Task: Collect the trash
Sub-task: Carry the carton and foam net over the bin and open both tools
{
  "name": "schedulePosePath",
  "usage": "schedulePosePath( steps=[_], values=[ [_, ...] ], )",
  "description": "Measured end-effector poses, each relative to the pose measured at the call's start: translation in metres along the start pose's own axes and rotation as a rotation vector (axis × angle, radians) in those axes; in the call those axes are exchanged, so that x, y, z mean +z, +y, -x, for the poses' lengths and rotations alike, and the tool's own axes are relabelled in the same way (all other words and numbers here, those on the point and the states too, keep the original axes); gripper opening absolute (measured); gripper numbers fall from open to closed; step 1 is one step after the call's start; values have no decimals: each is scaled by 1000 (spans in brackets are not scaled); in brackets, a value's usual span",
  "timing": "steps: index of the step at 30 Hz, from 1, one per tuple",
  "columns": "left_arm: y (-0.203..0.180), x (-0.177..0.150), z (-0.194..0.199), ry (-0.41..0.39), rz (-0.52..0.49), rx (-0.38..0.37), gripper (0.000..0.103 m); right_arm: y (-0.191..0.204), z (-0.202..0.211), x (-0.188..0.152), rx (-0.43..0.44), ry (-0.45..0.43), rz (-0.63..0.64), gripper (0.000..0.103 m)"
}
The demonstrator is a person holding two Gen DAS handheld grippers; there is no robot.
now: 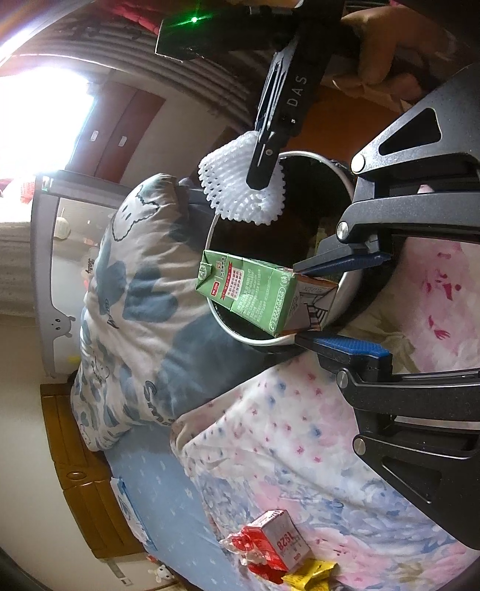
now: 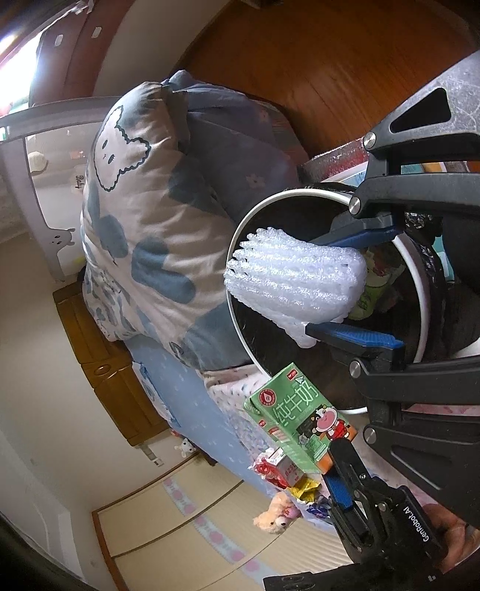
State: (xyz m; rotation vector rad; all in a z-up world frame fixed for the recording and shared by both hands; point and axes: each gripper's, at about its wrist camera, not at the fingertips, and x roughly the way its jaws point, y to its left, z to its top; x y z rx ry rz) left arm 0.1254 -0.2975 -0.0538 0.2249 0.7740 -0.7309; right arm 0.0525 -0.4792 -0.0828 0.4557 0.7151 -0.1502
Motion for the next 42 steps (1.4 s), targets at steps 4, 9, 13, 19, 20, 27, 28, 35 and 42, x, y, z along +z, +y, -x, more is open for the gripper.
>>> schedulePosePath(
  steps=[4, 9, 13, 19, 20, 27, 28, 35, 42],
  values=[
    [-2, 4, -4, 5, -4, 2, 29, -1, -4, 2, 0, 8, 2, 40],
    [-4, 7, -10, 18, -14, -10, 29, -2, -9, 5, -4, 20, 6, 41],
    [-4, 7, -13, 29, -4, -10, 32, -3, -11, 6, -7, 26, 6, 45],
    [4, 4, -5, 15, 25, -4, 46, -6, -11, 8, -15, 25, -6, 67],
    [5, 3, -3, 12, 29, -3, 48, -6, -10, 7, -13, 23, -8, 67],
    [36, -20, 15, 5, 107, 35, 56, 10, -2, 3, 2, -4, 1, 79],
    [40, -22, 17, 6, 118, 40, 56, 15, -1, 2, 9, -10, 5, 81],
    [85, -50, 39, 7, 229, 103, 57, 54, -3, -6, 71, -24, 38, 88],
    [127, -75, 57, 4, 318, 164, 57, 100, -18, -20, 133, 13, 96, 89]
  ],
)
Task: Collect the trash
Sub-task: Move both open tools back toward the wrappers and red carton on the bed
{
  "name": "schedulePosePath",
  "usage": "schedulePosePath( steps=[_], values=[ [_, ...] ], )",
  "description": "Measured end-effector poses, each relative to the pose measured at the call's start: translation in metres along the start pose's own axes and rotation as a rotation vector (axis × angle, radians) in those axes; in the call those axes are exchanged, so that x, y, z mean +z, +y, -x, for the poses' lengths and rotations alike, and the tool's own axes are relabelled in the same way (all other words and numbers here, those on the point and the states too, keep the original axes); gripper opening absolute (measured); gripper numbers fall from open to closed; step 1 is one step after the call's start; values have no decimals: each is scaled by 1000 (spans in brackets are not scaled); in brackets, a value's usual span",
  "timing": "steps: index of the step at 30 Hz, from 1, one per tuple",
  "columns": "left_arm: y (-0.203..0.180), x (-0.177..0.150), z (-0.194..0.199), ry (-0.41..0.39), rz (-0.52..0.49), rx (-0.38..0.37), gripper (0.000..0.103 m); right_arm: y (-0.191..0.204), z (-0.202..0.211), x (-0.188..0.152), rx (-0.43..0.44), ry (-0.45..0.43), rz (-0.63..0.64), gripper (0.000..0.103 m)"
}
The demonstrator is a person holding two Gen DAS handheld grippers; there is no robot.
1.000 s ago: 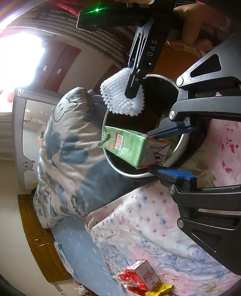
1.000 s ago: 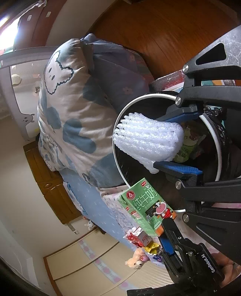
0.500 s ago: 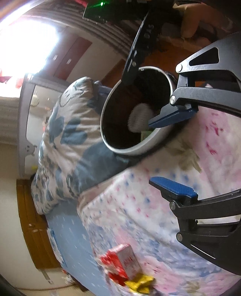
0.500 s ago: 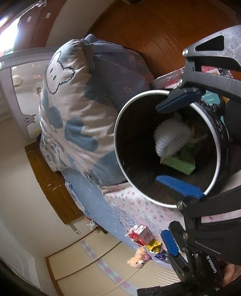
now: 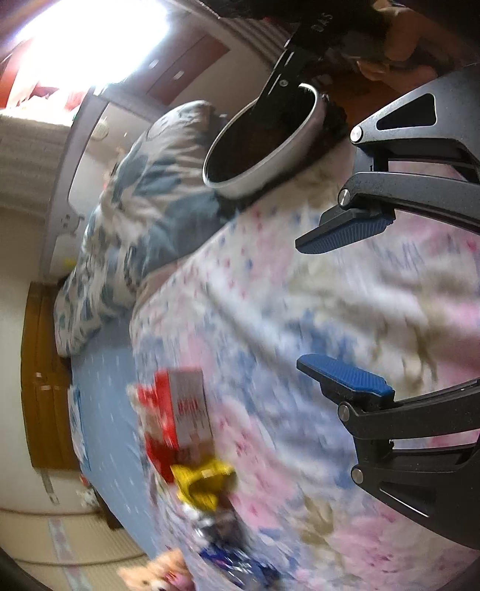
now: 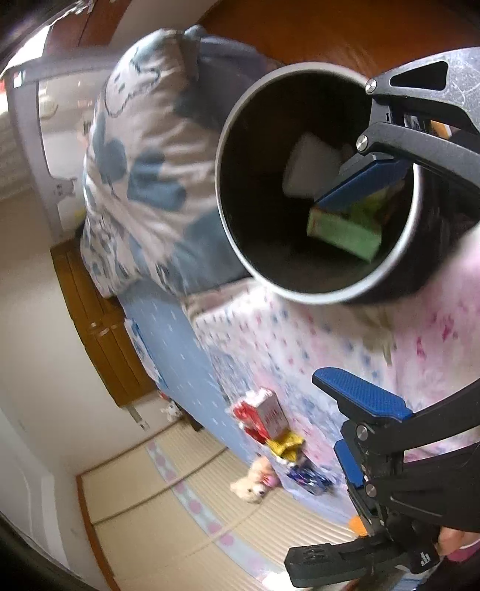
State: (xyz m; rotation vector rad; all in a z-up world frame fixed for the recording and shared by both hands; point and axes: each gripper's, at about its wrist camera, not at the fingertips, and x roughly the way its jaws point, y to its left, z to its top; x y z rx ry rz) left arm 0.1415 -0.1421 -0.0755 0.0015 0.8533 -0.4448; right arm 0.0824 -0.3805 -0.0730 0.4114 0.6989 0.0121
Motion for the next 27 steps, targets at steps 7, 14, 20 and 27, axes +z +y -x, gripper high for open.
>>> schedulePosePath(
  steps=[7, 14, 20, 27],
  values=[
    [41, -9, 10, -10, 61, 62, 57, 36, -22, -10, 46, 39, 40, 89],
    [76, -17, 19, -14, 114, 116, 57, 64, -42, -16, 78, 63, 63, 90],
    [97, -22, 24, -23, 141, 159, 57, 87, -60, -19, 101, 84, 80, 90],
    [120, -23, 28, -27, 180, 201, 57, 116, -81, -16, 116, 103, 121, 90]
  ],
)
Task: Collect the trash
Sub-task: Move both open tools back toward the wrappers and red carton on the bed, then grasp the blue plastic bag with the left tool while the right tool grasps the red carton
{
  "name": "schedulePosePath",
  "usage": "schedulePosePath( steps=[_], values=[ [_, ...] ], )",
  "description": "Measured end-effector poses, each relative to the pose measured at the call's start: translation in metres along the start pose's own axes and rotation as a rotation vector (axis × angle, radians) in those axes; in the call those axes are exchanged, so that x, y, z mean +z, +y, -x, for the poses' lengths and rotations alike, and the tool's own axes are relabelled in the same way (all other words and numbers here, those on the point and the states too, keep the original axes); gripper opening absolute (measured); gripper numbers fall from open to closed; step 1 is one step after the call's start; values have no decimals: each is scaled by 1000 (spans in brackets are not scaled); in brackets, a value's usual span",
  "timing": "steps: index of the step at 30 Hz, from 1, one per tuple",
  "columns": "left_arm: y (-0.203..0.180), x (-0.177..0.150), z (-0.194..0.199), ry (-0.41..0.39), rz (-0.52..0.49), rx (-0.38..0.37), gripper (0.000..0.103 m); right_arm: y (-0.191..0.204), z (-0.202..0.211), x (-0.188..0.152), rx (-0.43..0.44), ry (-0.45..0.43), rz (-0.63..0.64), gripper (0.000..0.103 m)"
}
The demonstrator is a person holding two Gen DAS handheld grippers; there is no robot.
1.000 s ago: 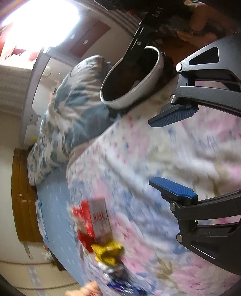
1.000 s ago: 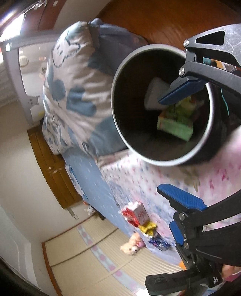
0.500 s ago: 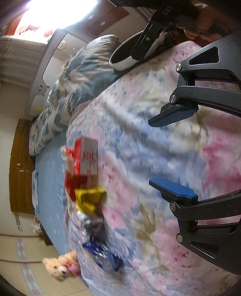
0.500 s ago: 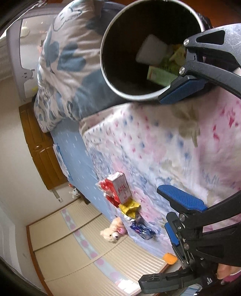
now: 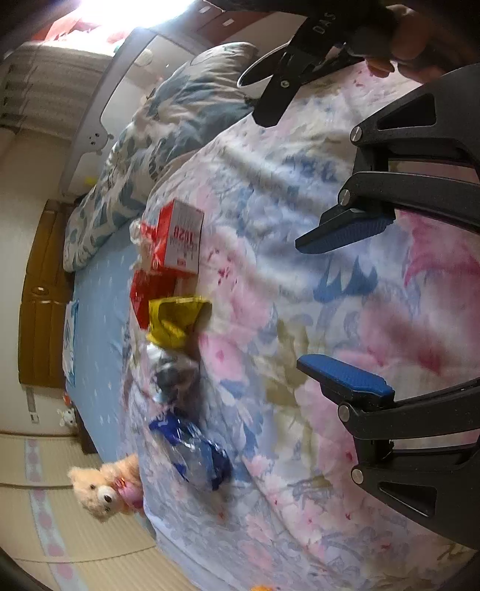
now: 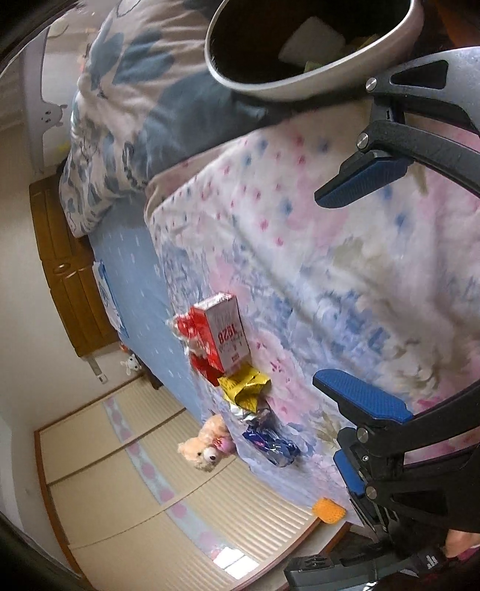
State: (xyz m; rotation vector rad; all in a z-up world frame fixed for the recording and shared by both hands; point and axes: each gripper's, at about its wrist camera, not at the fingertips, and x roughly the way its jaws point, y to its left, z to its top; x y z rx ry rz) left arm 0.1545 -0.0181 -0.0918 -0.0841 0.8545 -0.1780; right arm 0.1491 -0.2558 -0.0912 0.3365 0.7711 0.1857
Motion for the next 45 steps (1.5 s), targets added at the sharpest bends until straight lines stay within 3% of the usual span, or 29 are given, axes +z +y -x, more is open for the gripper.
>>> schedulePosePath(
  steps=[8, 19, 29, 34, 41, 43, 45],
  values=[
    [33, 6, -5, 0, 67, 41, 58, 27, -25, 12, 23, 11, 27, 90],
    [72, 22, -15, -4, 68, 159, 66, 51, -68, 31, 14, 36, 40, 93],
    [114, 57, -26, -34, 78, 223, 75, 71, -109, 59, -69, 30, 86, 96],
    [126, 70, -37, -31, 74, 223, 78, 72, -128, 67, -122, 49, 122, 97],
    [124, 80, -60, -12, 35, 213, 79, 60, -145, 75, -123, 68, 89, 97],
    [121, 80, -64, -8, 21, 213, 75, 57, -146, 76, -106, 68, 76, 97],
    [118, 79, -67, 0, 4, 198, 50, 56, -146, 76, -100, 67, 76, 95]
  ],
)
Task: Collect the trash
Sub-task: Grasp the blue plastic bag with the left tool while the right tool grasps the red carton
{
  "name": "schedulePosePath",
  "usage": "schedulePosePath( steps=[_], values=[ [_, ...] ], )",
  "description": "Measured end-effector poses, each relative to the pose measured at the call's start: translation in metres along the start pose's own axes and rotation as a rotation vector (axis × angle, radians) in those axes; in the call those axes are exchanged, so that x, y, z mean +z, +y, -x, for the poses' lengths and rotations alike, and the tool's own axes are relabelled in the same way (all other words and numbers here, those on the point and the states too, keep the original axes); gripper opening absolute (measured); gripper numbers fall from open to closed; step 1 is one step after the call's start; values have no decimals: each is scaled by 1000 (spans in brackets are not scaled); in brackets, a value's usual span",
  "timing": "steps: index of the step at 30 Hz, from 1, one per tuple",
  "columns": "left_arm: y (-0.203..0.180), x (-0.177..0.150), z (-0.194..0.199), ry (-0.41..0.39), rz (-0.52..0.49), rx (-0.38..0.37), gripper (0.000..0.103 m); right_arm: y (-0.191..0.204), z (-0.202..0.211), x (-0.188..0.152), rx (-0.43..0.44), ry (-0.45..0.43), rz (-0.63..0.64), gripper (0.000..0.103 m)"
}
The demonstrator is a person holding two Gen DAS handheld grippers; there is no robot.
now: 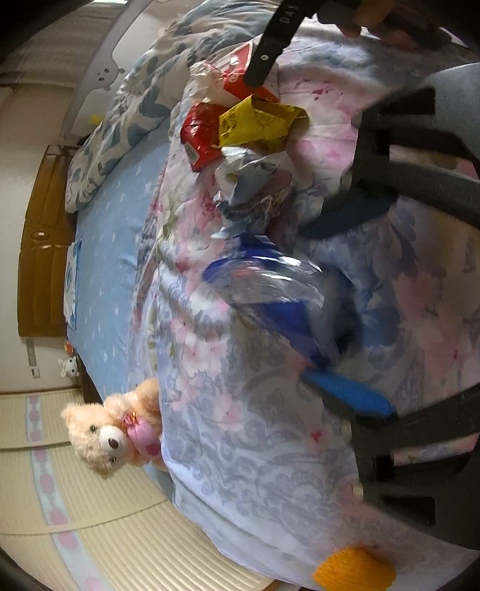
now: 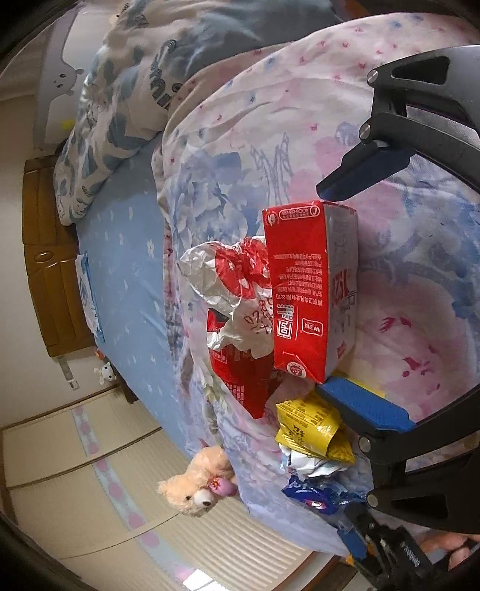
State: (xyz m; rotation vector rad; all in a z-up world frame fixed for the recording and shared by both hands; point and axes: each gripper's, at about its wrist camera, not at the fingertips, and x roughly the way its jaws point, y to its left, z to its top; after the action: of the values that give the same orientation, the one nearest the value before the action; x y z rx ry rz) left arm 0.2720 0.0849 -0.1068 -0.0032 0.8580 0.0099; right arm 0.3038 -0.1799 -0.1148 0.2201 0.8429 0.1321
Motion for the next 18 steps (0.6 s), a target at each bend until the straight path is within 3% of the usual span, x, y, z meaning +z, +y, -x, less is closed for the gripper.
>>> schedulePosePath(
  steps=[1, 5, 18],
  values=[
    [-2, -1, -2, 15, -6, -19, 36, 0, 1, 0, 3, -6, 8, 93],
    [-8, -7, 7, 1, -16, -48, 26, 3, 7, -3, 13, -17, 38, 91],
    [-44, -40, 65, -43, -5, -186, 20, -28, 75, -39, 84, -62, -22, 91]
  ],
)
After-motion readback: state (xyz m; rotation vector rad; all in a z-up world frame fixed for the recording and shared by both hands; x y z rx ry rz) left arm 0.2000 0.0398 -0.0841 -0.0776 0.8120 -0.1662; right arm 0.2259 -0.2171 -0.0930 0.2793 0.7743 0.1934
